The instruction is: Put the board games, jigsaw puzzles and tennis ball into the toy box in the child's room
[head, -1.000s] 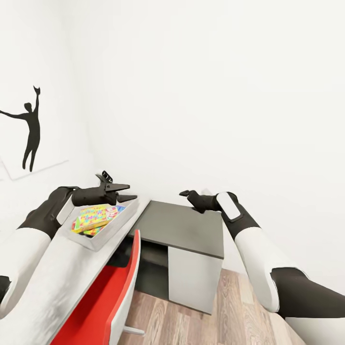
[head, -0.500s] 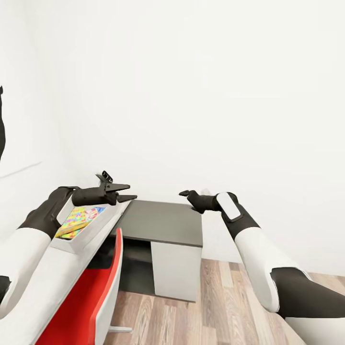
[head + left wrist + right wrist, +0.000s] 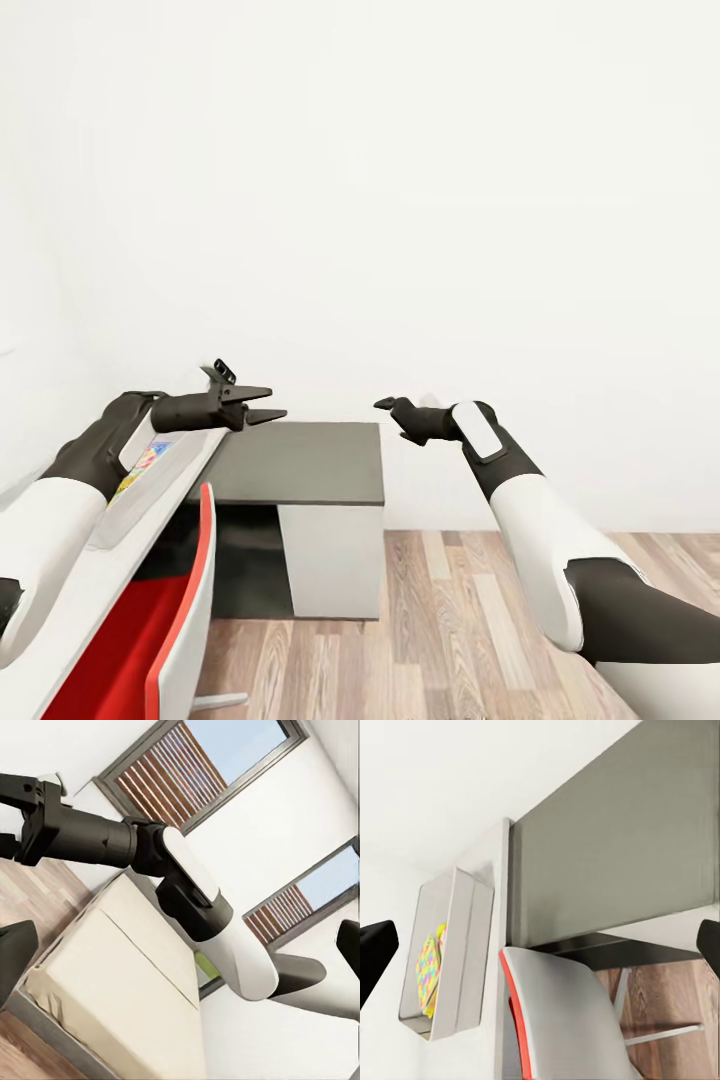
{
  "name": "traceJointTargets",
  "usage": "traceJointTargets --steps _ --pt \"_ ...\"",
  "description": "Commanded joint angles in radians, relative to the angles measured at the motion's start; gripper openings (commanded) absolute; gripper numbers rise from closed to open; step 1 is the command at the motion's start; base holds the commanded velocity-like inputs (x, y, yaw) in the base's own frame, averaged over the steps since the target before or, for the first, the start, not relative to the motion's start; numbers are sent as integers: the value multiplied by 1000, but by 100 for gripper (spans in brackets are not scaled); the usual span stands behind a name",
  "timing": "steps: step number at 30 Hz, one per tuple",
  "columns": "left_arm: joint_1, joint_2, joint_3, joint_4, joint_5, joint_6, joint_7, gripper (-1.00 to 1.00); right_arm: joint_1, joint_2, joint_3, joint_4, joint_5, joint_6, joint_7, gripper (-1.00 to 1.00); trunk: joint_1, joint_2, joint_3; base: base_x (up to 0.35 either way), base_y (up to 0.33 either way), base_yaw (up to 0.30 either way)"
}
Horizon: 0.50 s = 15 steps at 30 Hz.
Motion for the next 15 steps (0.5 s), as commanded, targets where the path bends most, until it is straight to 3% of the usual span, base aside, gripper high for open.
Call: traceJointTargets --steps 1,15 --pt "-1 1 -4 0 0 10 -6 100 -1 1 -1 -1 -10 2 -10 100 1 -2 -2 -1 0 -279" --pt "8 -2 -4 1 0 2 -6 100 -2 -18 -1 7 -8 4 -9 100 1 -2 -2 0 0 -279"
